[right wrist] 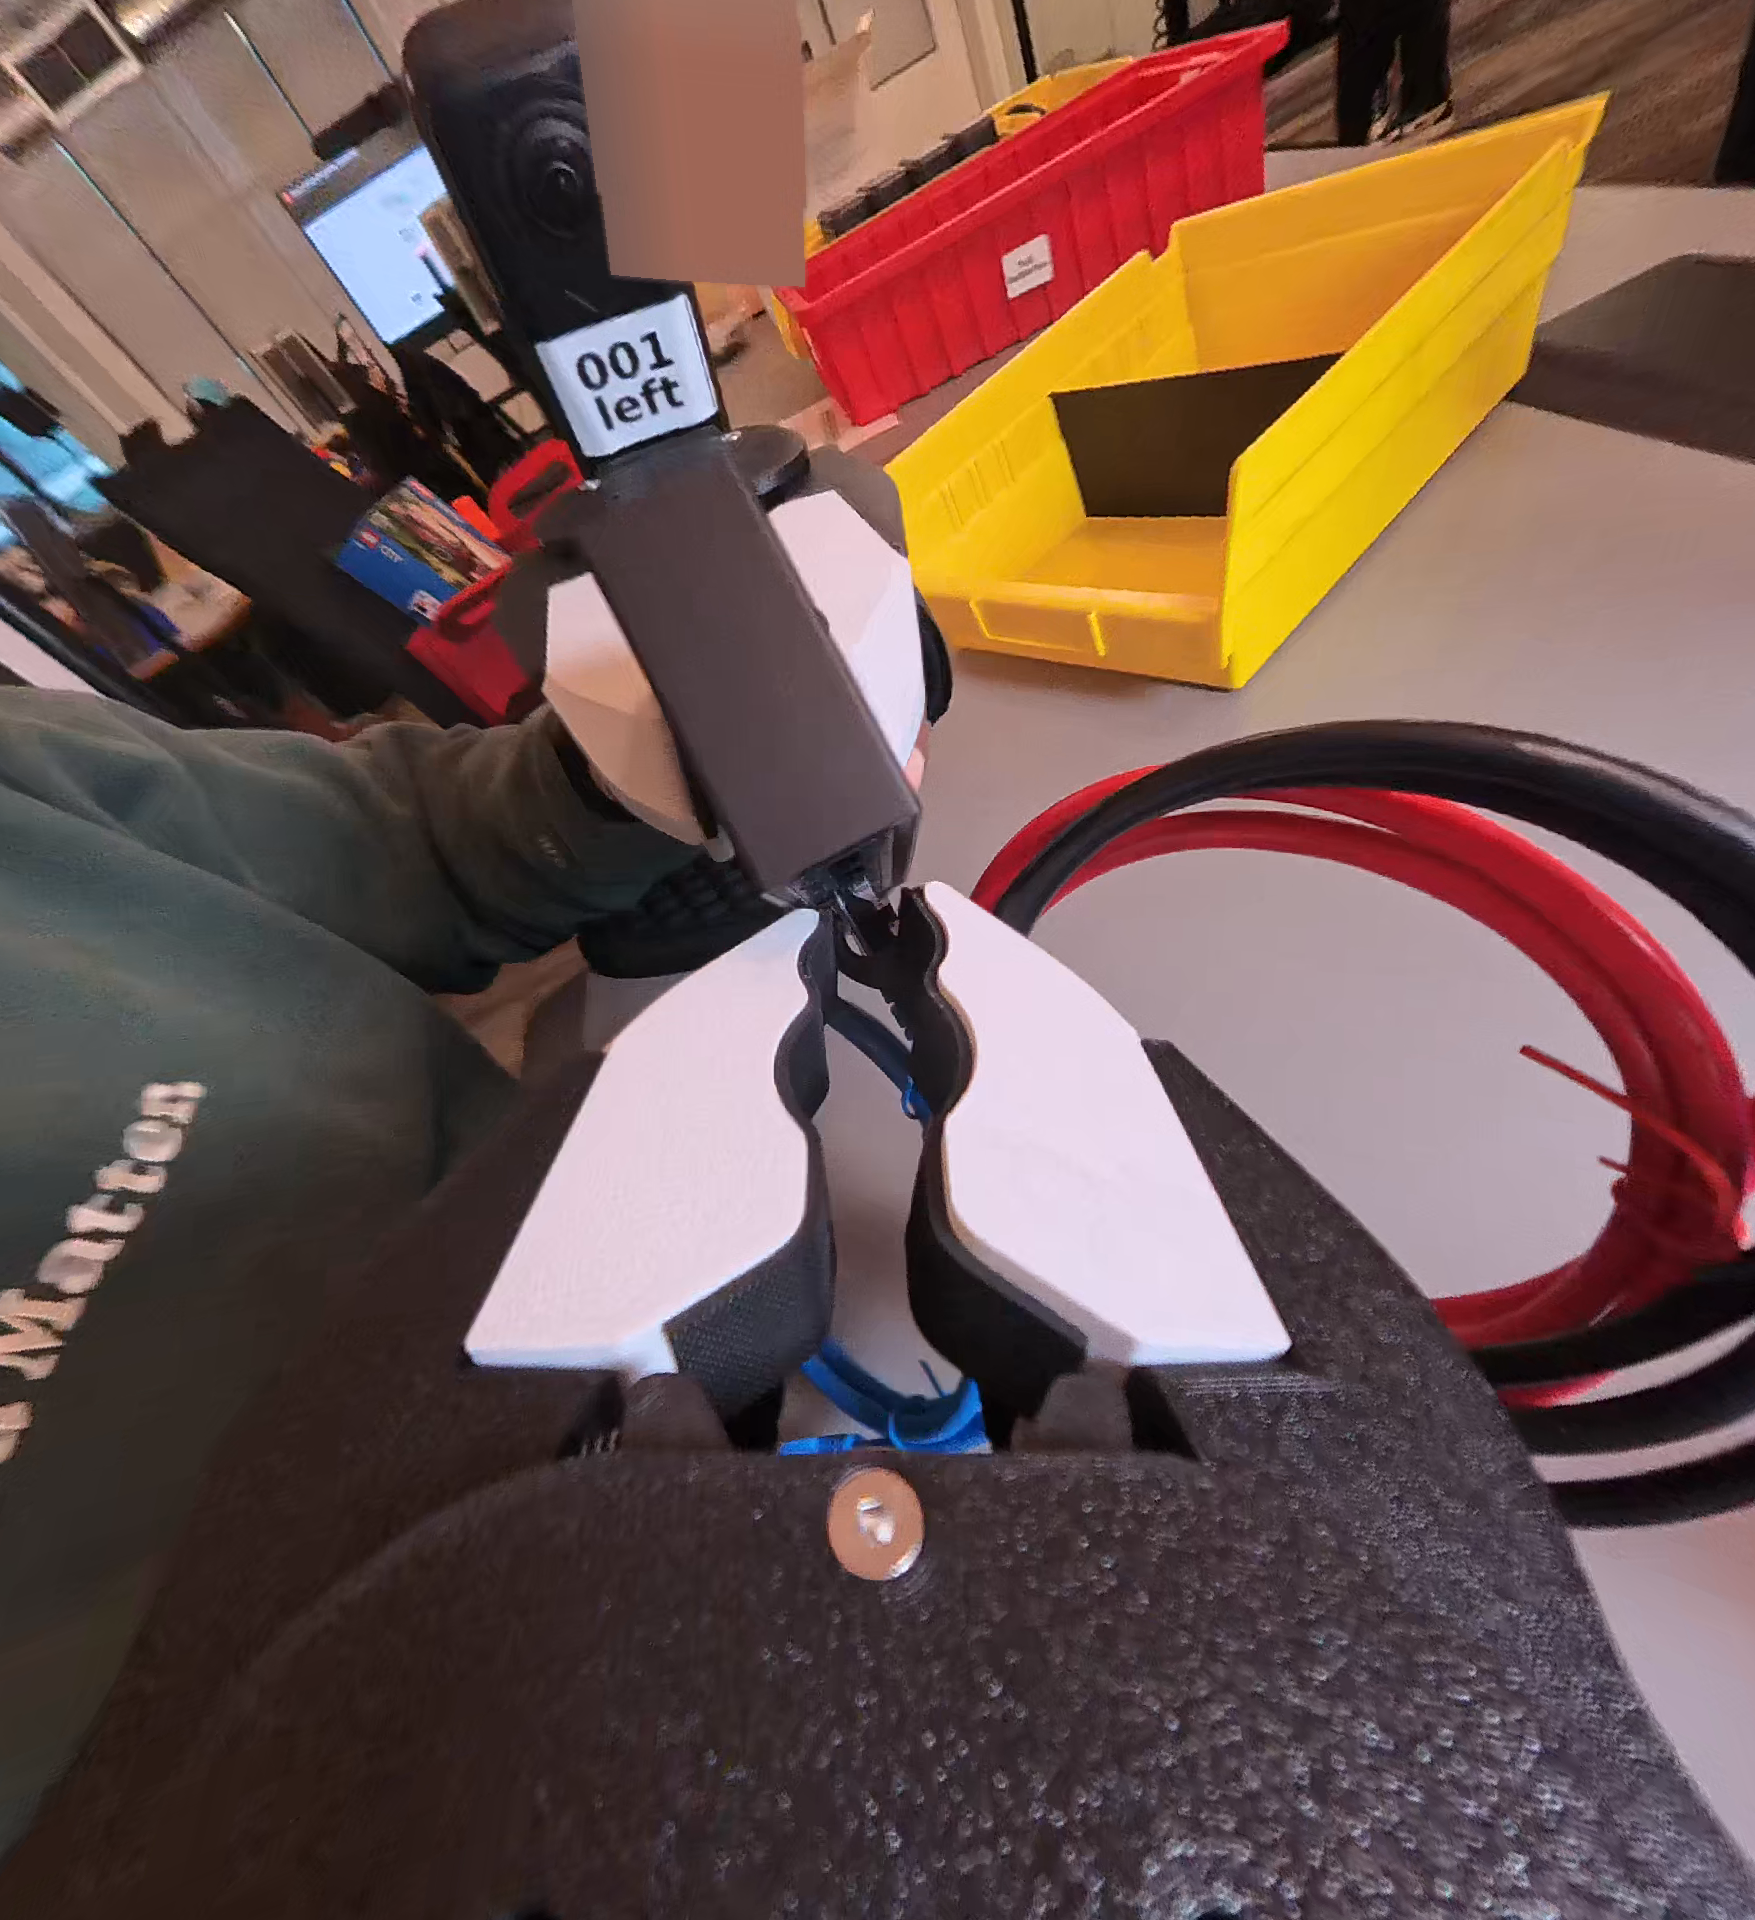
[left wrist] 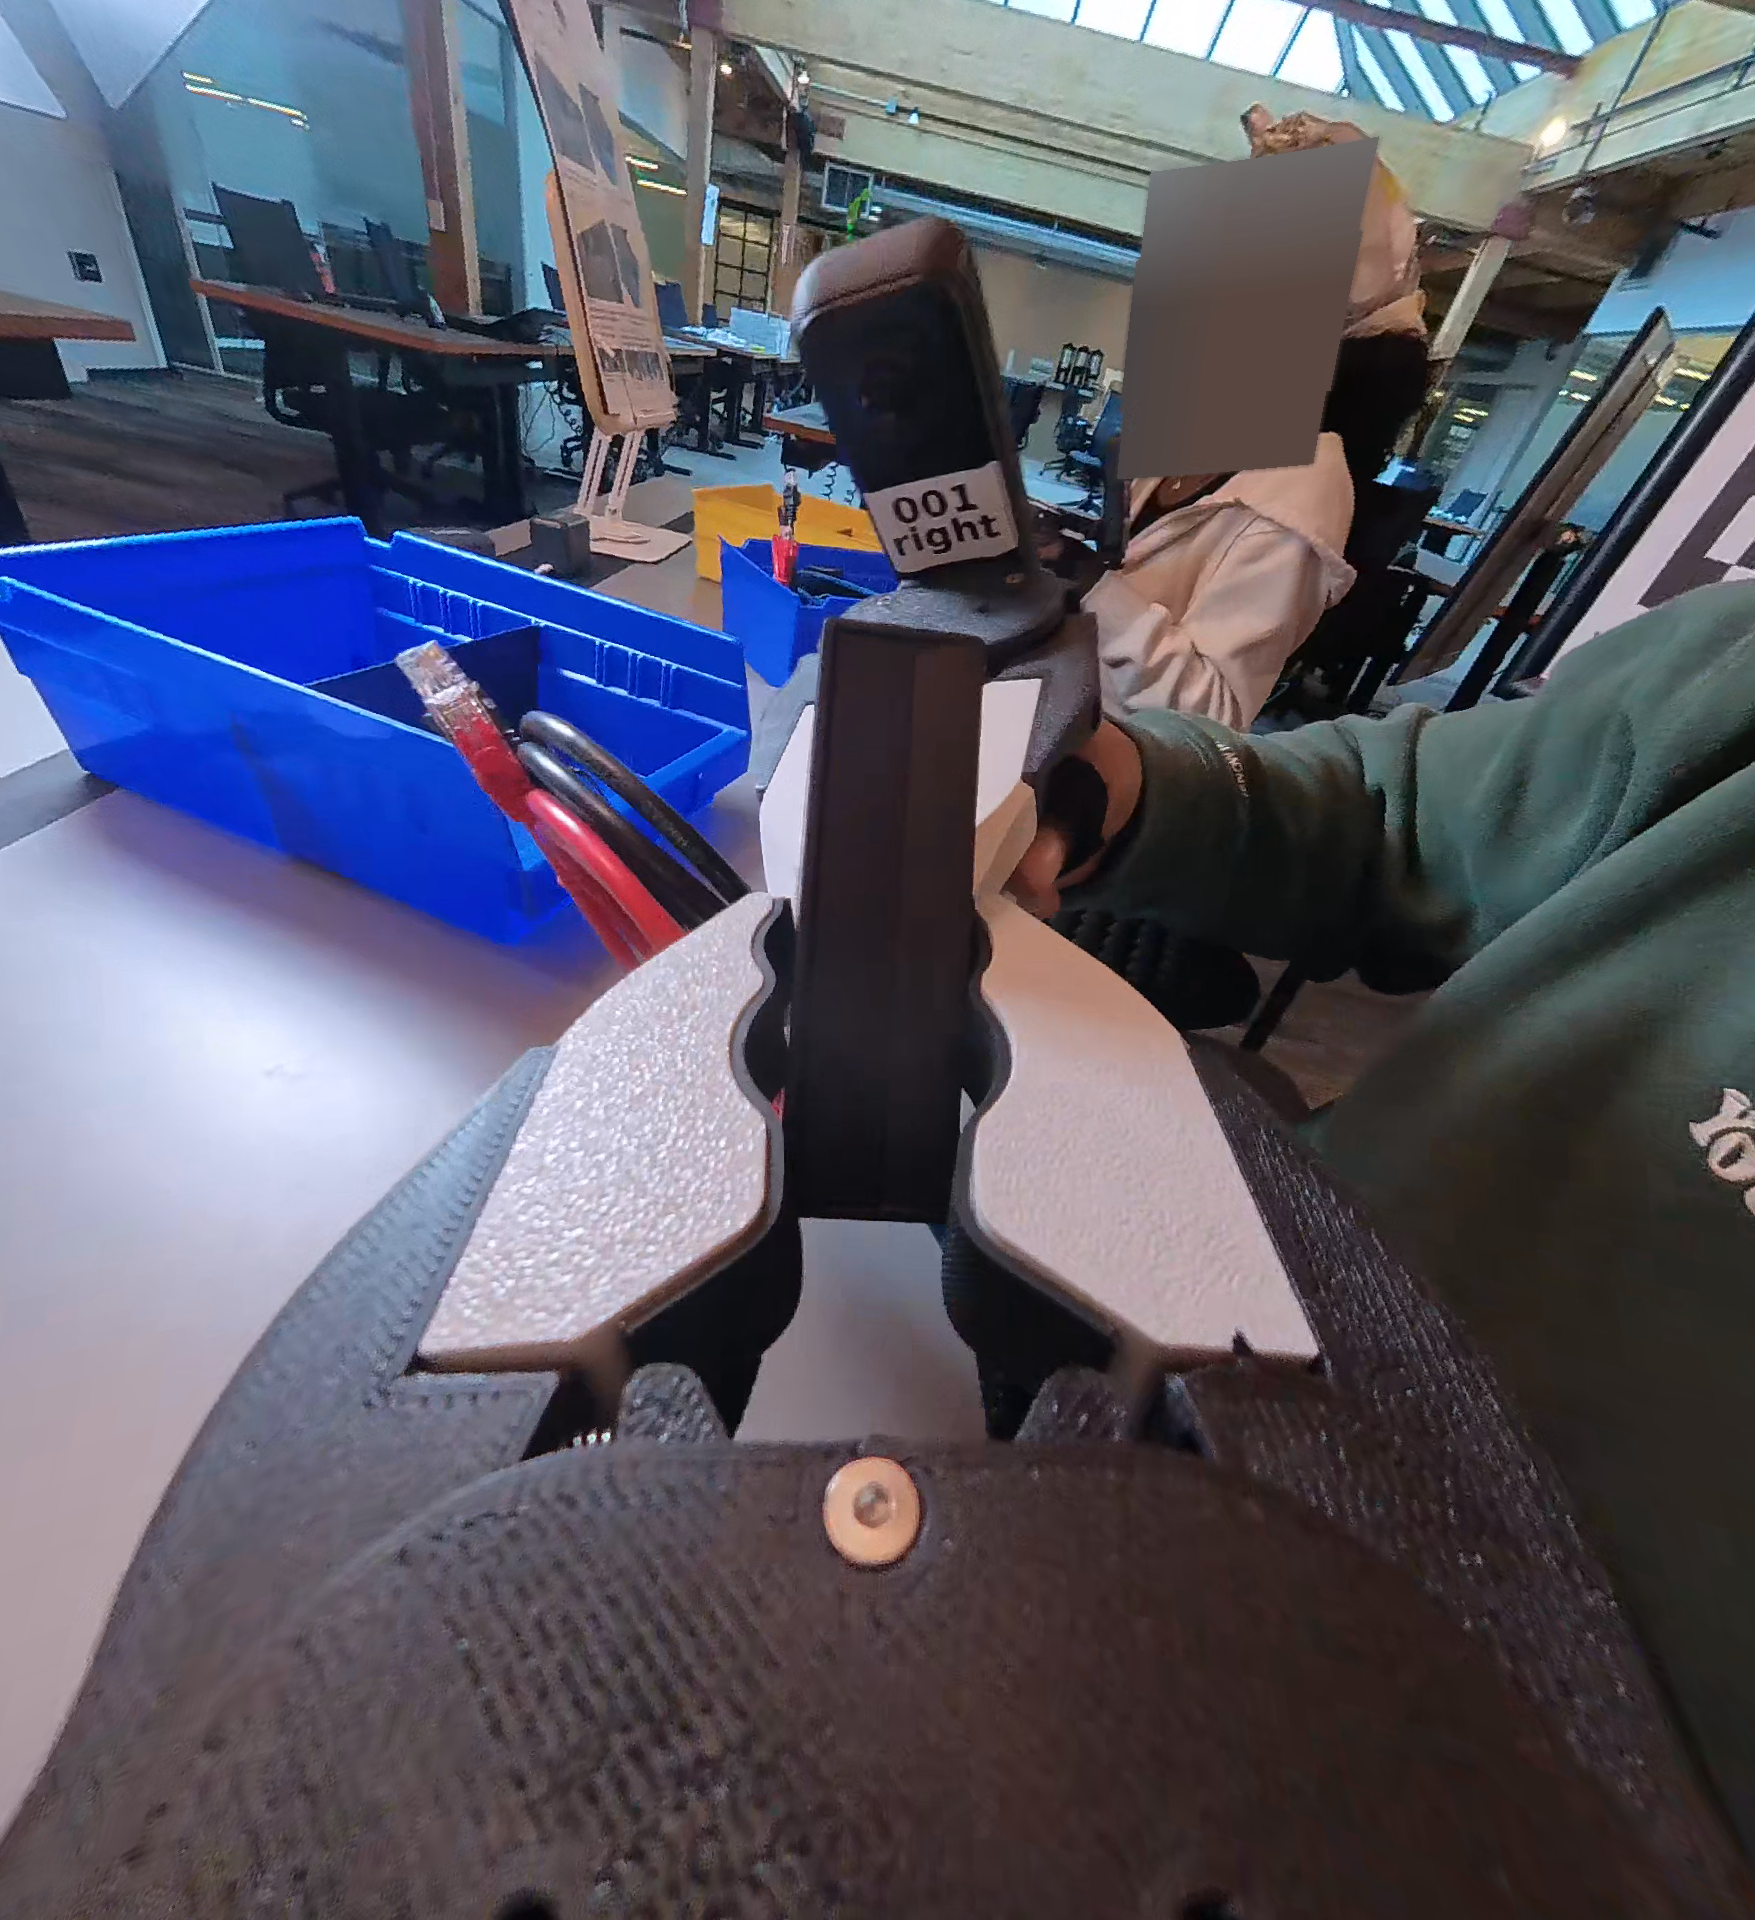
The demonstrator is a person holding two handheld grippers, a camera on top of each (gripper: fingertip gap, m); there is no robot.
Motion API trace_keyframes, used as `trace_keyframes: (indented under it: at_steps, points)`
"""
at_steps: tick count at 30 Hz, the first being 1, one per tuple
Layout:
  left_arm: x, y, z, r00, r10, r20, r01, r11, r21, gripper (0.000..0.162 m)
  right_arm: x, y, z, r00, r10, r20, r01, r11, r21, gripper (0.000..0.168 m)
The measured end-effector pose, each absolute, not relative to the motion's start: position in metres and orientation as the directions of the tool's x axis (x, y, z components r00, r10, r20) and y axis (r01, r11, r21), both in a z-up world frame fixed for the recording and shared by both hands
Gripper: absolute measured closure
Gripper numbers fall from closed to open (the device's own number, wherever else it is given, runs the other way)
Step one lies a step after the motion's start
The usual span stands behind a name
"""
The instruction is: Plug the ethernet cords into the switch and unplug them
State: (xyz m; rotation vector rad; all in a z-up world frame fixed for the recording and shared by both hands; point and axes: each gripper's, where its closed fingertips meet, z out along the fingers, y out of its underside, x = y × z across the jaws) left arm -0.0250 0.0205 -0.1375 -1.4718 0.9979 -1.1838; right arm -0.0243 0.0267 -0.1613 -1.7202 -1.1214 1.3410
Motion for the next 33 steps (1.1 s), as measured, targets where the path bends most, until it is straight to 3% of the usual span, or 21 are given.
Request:
trace_keyframes:
  at_steps: [2, 4, 5, 6, 7, 9, 16, 23, 29, 33]
  points:
    - [-0.024, 0.023, -0.14, 0.202, -0.958, 0.204, -0.028, -0.214, -0.976, 0.131, -0.021, 0.031, -0.168, 0.179, 0.954, -0.241, 0.273, -0.283, -0.919, 0.156]
    - [-0.031, 0.003, -0.106, -0.01, -0.944, 0.33, 0.137, -0.328, -0.935, 0.132, 0.001, 0.067, -0.188, 0.409, 0.91, 0.075, 0.419, -0.114, -0.901, 0.156]
    - [-0.03, -0.007, -0.093, -0.034, -0.952, 0.305, 0.148, -0.306, -0.94, 0.132, 0.001, 0.061, -0.188, 0.376, 0.923, -0.075, 0.334, -0.211, -0.919, 0.156]
    - [-0.025, -0.008, -0.095, 0.064, -0.978, 0.2, 0.086, -0.194, -0.977, 0.132, -0.004, 0.044, -0.171, 0.281, 0.927, -0.247, 0.194, -0.307, -0.932, 0.156]
    - [-0.024, -0.007, -0.093, 0.11, -0.983, 0.146, 0.074, -0.139, -0.988, 0.132, -0.004, 0.036, -0.161, 0.276, 0.946, -0.17, 0.19, -0.227, -0.955, 0.155]
    - [-0.033, 0.0, -0.088, 0.076, -0.975, 0.211, 0.128, -0.2, -0.971, 0.133, -0.002, 0.027, -0.149, 0.284, 0.957, -0.049, 0.212, -0.112, -0.971, 0.155]
    - [-0.058, 0.032, -0.107, 0.079, -0.903, 0.423, 0.198, -0.401, -0.894, 0.133, 0.044, 0.04, -0.12, 0.275, 0.95, -0.146, 0.12, -0.184, -0.975, 0.155]
    - [-0.059, 0.043, -0.123, 0.126, -0.883, 0.452, 0.157, -0.432, -0.888, 0.133, 0.122, 0.138, -0.097, 0.542, 0.835, -0.1, 0.19, -0.238, -0.953, 0.154]
    - [-0.054, 0.048, -0.137, 0.14, -0.868, 0.476, 0.136, -0.46, -0.878, 0.133, 0.144, 0.231, -0.156, 0.688, 0.698, -0.201, 0.21, -0.456, -0.865, 0.152]
    - [-0.055, 0.052, -0.142, 0.136, -0.857, 0.496, 0.14, -0.479, -0.866, 0.133, 0.138, 0.246, -0.173, 0.751, 0.659, -0.053, 0.265, -0.374, -0.889, 0.114]
